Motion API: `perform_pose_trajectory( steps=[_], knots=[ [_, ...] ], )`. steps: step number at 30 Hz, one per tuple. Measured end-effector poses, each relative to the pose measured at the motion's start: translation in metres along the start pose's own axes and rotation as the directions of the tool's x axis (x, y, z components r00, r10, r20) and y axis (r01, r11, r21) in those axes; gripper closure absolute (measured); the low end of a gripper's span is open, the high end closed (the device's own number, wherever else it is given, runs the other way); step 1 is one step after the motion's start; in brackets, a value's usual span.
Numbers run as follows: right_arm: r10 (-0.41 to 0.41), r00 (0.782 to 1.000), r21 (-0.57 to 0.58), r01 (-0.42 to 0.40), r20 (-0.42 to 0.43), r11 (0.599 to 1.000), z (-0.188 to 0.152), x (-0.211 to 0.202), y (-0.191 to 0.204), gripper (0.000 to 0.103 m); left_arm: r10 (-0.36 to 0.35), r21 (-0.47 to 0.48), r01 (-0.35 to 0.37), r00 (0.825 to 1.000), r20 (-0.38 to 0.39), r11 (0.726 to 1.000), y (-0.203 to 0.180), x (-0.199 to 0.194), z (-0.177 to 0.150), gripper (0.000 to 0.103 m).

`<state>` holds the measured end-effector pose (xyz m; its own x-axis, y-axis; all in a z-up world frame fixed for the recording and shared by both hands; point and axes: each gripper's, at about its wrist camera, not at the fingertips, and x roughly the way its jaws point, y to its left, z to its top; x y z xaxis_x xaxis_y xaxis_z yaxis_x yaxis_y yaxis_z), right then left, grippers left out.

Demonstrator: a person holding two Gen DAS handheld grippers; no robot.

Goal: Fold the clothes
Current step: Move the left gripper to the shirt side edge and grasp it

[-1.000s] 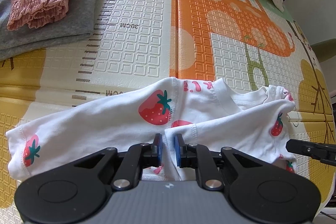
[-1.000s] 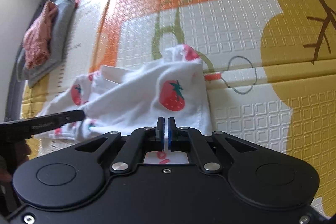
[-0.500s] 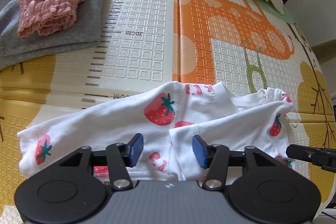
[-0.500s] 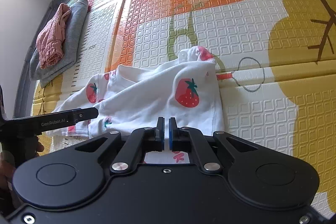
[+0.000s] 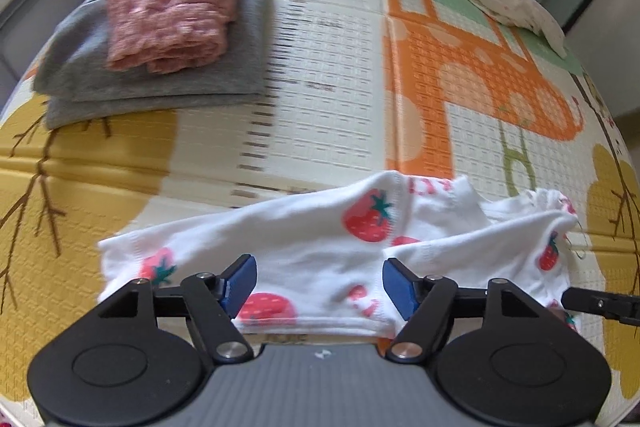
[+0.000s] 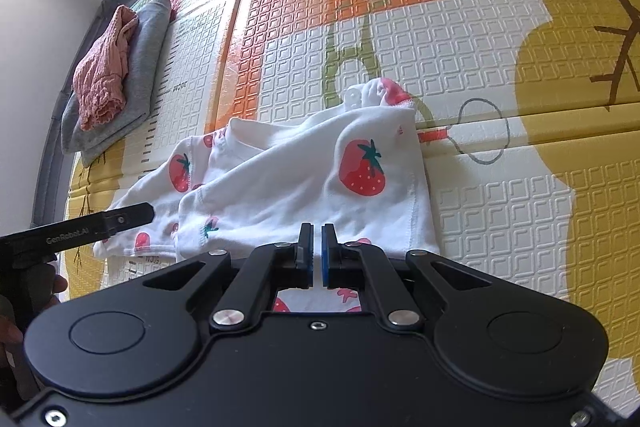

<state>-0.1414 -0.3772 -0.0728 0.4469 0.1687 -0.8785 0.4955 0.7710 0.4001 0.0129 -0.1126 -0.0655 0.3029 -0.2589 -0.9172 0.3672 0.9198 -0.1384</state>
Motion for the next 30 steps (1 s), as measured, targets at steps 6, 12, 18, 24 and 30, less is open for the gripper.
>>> perform_pose_trajectory(
  steps=[6, 12, 18, 24, 30],
  knots=[
    [0.002, 1.000, -0.028, -0.002, -0.020, 1.000, 0.001, 0.008, 0.012, 0.099, 0.029, -0.086, -0.025, 0.999, 0.042, 0.996, 0.037, -0.009, -0.006, 0.029],
    [0.003, 0.999, -0.062, -0.006, -0.041, 0.998, 0.003, 0.018, 0.029, 0.099, 0.075, -0.152, -0.067, 0.996, 0.048, 0.986, 0.073, -0.012, -0.013, 0.028],
    [0.009, 0.998, -0.085, -0.014, -0.055, 0.996, 0.009, 0.029, 0.045, 0.098, 0.082, -0.162, -0.070, 0.994, 0.072, 0.984, 0.095, -0.015, -0.020, 0.027],
    [0.012, 0.997, -0.108, -0.020, -0.070, 0.994, 0.013, 0.040, 0.060, 0.097, 0.094, -0.144, -0.079, 0.991, 0.095, 0.986, 0.108, -0.015, -0.024, 0.026],
    [0.008, 0.996, -0.115, -0.018, -0.085, 0.993, 0.015, 0.048, 0.065, 0.097, 0.066, -0.132, -0.052, 0.993, 0.102, 0.990, 0.119, -0.011, -0.027, 0.026]
  ],
)
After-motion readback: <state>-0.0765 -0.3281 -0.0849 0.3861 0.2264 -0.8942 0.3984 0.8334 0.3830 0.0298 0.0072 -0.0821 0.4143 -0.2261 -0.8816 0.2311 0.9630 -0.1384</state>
